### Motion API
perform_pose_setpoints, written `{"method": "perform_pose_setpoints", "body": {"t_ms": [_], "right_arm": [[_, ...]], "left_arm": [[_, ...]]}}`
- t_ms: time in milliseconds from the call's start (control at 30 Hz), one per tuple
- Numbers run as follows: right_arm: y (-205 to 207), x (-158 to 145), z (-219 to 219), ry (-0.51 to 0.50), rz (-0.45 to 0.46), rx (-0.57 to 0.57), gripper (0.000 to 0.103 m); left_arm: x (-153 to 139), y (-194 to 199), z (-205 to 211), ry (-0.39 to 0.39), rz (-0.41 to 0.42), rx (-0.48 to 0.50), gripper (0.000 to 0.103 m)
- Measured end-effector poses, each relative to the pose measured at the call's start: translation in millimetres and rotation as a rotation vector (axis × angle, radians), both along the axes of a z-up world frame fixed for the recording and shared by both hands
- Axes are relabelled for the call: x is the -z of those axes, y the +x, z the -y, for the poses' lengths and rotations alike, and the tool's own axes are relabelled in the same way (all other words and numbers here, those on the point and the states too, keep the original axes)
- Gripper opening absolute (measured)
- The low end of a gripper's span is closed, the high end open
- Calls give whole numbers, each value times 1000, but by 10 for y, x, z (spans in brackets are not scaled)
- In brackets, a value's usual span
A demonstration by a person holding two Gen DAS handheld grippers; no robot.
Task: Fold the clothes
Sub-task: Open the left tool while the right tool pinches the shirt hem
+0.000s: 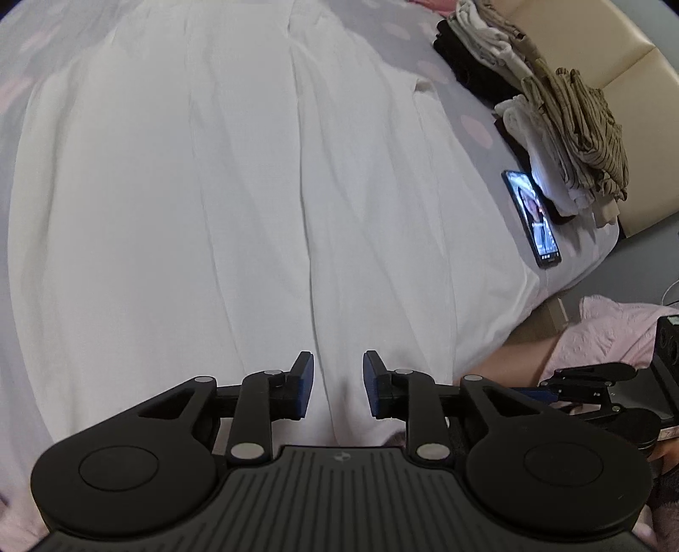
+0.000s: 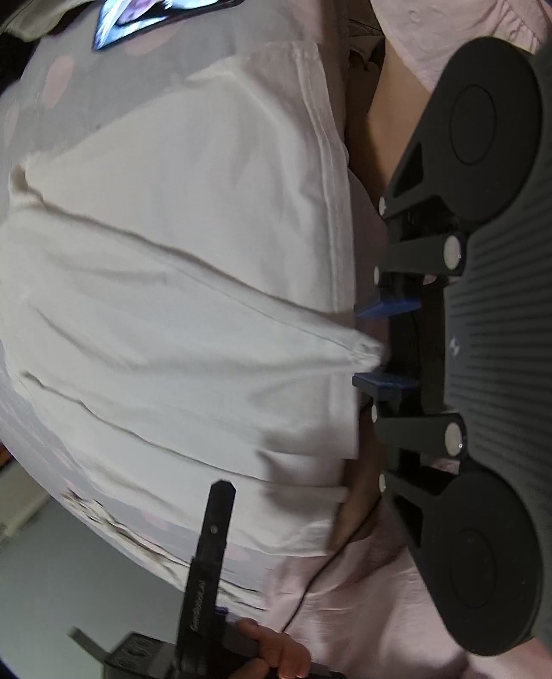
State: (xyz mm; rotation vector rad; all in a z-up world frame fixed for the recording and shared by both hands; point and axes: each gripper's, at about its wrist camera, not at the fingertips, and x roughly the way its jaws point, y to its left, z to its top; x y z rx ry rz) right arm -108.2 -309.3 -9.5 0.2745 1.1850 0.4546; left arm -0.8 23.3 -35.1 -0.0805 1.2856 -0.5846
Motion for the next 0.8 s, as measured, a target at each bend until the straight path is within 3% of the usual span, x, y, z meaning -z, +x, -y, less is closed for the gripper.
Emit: {"method": "perform_pose_setpoints", "body": {"t_ms": [267, 500, 567, 600, 800], "right_arm": [[140, 152, -15, 57, -28, 82, 33], [234, 393, -77, 94, -121, 91, 33], [238, 423, -64, 125, -139, 86, 10], [227, 400, -58, 130, -133, 77, 3], [191, 316, -21, 155, -126, 65, 3]], "left_arm": [[-143, 300, 274, 48, 63, 83, 22], [-189, 510, 569, 64, 94, 163, 24], [-197, 598, 662, 64, 103, 178, 26], [-208, 654, 722, 63, 107, 187, 26], [-332, 1111, 1232, 52, 193, 230, 36]]}}
